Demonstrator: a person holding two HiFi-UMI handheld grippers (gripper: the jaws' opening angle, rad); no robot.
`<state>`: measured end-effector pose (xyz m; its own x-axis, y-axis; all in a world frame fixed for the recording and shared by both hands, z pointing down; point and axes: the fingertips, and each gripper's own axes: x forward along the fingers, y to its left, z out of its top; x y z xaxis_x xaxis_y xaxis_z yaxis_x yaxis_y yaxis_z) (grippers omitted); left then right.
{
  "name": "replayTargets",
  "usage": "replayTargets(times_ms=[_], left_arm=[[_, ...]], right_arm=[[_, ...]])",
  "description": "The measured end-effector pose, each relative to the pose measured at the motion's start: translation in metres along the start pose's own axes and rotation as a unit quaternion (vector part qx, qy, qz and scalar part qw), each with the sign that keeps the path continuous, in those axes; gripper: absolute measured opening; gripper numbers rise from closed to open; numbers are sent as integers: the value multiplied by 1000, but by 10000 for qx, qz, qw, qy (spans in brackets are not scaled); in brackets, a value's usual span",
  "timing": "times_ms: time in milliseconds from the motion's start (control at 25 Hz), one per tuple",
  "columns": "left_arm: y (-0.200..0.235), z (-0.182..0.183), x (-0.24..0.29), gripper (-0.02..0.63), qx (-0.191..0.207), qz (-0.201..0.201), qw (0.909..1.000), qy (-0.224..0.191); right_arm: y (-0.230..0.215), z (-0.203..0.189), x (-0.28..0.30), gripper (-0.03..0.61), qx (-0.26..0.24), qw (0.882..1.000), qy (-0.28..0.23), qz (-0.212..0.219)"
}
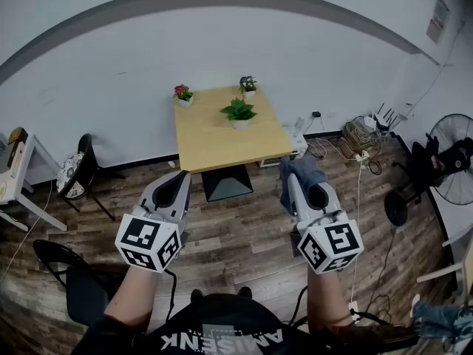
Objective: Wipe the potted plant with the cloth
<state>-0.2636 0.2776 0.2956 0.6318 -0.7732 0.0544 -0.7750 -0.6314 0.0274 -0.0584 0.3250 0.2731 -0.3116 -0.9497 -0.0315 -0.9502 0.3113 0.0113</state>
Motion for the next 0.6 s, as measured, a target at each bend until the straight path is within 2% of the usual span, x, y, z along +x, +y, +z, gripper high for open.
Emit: replayTargets(times_ms=[280,600], left_arm=[[-7,0,1,2,2,-10,10000,1],[-17,-1,12,2,-28,-3,10000,17]], right_arm=[[-6,-2,-4,43,83,9999,32,-63],[-20,-4,-6,44,305,9995,-12,66]])
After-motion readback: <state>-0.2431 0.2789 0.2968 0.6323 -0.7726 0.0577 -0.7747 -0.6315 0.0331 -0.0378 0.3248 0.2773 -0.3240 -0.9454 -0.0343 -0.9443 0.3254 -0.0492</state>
